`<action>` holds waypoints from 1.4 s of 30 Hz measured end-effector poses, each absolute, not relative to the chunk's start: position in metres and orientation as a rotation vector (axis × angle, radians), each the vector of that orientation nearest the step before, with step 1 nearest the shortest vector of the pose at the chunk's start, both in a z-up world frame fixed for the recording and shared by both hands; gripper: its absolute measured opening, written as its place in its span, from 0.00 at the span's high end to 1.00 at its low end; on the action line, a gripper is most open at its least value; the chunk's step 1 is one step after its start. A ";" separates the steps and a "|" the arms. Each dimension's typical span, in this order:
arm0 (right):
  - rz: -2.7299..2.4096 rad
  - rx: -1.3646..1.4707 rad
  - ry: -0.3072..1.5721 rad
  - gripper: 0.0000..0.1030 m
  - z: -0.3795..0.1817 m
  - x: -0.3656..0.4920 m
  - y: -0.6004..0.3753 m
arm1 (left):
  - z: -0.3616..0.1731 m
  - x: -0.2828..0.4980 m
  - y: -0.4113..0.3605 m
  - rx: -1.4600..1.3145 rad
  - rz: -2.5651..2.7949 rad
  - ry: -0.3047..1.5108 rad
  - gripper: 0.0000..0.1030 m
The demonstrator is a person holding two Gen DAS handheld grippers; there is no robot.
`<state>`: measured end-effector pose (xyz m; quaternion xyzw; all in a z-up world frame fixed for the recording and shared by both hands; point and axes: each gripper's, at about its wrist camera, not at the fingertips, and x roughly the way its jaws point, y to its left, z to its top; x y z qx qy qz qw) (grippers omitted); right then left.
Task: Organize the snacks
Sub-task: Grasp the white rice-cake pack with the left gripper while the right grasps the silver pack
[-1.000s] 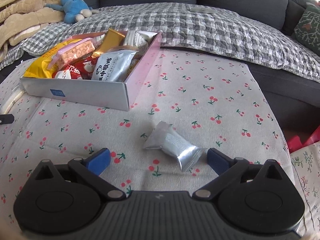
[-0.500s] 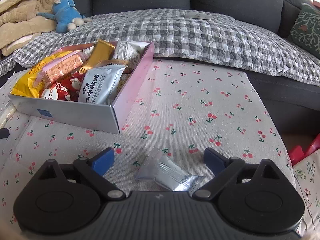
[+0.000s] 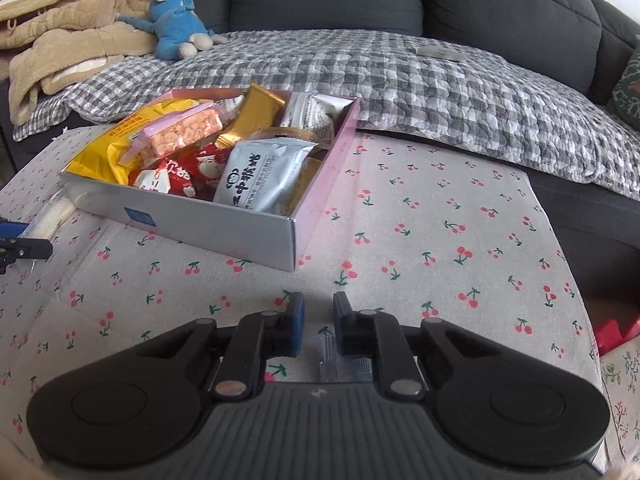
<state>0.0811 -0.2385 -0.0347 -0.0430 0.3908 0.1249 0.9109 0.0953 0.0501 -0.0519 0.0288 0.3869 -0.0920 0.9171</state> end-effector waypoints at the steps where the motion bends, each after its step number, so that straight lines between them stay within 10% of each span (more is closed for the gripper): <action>1: 0.267 -0.085 0.810 0.89 -0.034 0.080 -0.239 | -0.051 0.095 0.050 0.051 -0.188 0.801 0.60; 5: 0.278 -0.056 0.838 0.87 -0.031 0.077 -0.245 | -0.049 0.089 0.051 0.023 -0.180 0.826 0.60; 12: 0.194 -0.058 0.833 0.42 -0.026 0.073 -0.263 | -0.045 0.071 0.042 -0.017 -0.220 0.871 0.66; 20: 0.254 -0.240 0.831 0.20 -0.020 0.076 -0.273 | -0.044 0.058 0.007 -0.001 -0.307 0.893 0.60; 30: 0.373 -0.165 0.932 0.21 -0.029 0.078 -0.302 | -0.050 0.064 -0.019 0.048 -0.280 0.863 0.28; 36: 0.377 -0.166 0.918 0.24 -0.033 0.069 -0.303 | -0.052 0.073 -0.027 0.054 -0.261 0.843 0.26; 42: 0.393 -0.161 0.897 0.49 -0.029 0.068 -0.303 | -0.050 0.071 -0.031 0.053 -0.255 0.826 0.42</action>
